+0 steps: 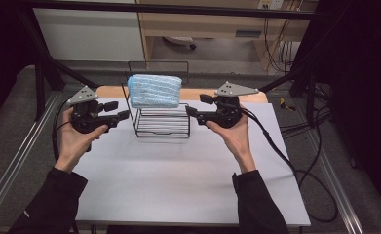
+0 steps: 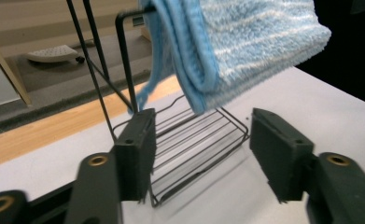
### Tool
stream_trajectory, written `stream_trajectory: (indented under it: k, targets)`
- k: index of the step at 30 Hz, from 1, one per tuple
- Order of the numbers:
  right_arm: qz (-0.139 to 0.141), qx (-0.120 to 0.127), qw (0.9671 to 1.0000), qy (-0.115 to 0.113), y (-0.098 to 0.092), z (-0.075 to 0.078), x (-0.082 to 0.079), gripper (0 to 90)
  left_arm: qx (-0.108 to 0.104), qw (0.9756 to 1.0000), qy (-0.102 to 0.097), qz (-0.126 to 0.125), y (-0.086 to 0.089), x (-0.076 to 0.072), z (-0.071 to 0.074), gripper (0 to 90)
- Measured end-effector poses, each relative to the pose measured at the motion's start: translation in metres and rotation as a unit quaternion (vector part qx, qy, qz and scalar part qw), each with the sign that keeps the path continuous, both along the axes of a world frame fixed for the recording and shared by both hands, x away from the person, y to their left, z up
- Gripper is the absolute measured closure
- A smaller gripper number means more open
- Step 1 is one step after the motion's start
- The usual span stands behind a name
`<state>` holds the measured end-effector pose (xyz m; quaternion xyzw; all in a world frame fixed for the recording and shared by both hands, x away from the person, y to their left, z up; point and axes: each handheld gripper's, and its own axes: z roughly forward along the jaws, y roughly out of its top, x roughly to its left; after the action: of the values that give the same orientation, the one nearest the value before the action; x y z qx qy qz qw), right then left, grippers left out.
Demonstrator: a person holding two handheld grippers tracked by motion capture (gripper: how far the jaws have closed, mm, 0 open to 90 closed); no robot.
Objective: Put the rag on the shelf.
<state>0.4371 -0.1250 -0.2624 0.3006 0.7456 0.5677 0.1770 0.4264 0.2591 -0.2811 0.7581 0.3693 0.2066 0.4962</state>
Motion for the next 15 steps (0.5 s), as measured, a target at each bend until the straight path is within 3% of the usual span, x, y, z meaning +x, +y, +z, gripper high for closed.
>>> stream_trajectory:
  k: [6,15]
  targets:
    - [-0.005,-0.007,0.9997,0.022,-0.019,-0.014,-0.006,15.0,0.017,0.9996,0.025,-0.001,0.001,-0.006,-0.019,28.3]
    - [-0.012,-0.021,0.9987,0.044,-0.044,-0.047,-0.017,7.3,0.026,0.9988,0.040,0.004,-0.001,-0.017,-0.058,13.6]
